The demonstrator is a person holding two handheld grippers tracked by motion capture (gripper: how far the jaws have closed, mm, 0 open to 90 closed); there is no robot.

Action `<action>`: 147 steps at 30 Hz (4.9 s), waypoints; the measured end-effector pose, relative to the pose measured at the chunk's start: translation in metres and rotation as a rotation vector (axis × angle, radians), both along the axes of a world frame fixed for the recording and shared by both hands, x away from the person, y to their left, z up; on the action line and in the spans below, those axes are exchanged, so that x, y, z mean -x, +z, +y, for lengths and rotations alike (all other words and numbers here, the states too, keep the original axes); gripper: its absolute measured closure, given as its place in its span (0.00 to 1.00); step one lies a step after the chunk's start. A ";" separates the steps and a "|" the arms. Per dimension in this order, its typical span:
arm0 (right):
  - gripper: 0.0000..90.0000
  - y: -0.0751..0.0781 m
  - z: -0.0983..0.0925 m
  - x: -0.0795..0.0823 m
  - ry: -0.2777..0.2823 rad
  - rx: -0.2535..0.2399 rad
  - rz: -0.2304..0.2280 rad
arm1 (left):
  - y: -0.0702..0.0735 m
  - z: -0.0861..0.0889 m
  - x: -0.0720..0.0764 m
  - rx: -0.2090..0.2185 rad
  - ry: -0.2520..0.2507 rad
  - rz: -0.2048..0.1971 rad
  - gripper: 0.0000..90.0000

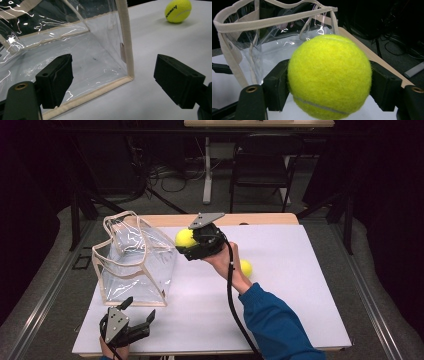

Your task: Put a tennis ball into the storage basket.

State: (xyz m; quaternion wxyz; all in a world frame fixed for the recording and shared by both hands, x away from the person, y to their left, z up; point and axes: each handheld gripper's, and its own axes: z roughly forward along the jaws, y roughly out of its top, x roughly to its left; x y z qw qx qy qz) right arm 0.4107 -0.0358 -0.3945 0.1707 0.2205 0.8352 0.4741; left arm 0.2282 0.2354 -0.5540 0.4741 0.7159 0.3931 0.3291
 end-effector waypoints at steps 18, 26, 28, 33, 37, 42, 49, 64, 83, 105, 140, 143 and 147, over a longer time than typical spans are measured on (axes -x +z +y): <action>0.29 0.010 0.007 -0.003 0.008 -0.009 -0.013 | 0.001 0.000 0.001 0.005 0.000 -0.008 0.18; 0.29 0.013 0.017 -0.005 0.019 0.000 -0.014 | 0.000 0.000 0.000 0.007 -0.001 -0.007 0.18; 0.29 0.014 0.017 -0.005 0.020 -0.002 -0.015 | 0.001 0.000 0.000 0.002 -0.004 -0.007 0.18; 0.29 0.015 0.020 -0.005 0.025 0.001 -0.021 | 0.000 0.000 0.000 0.002 -0.004 -0.007 0.18; 0.29 0.017 0.023 -0.007 0.025 0.000 -0.023 | 0.000 0.001 0.000 0.006 -0.002 -0.007 0.18; 0.29 0.018 0.026 -0.008 0.027 -0.005 -0.025 | 0.001 0.000 0.000 0.005 -0.005 -0.009 0.18; 0.29 0.020 0.031 -0.011 0.029 -0.006 -0.031 | 0.000 0.001 0.000 0.005 -0.003 -0.006 0.18; 0.29 0.026 0.040 -0.012 0.031 -0.021 -0.044 | 0.001 0.000 0.000 0.006 -0.004 -0.009 0.18; 0.29 0.033 0.049 -0.015 0.036 -0.034 -0.053 | 0.001 0.000 0.000 -0.002 0.002 -0.005 0.18; 0.29 0.043 0.071 -0.012 0.064 -0.029 -0.083 | 0.000 0.001 -0.001 0.009 -0.002 -0.006 0.18; 0.29 0.044 0.101 -0.004 0.114 -0.022 -0.110 | 0.000 0.002 -0.001 0.010 -0.004 -0.003 0.18; 0.29 0.043 0.104 -0.003 0.115 -0.020 -0.110 | 0.001 0.002 0.000 0.010 -0.005 -0.007 0.18; 0.29 0.043 0.107 -0.003 0.126 -0.019 -0.115 | 0.001 0.002 -0.001 0.011 -0.005 -0.003 0.18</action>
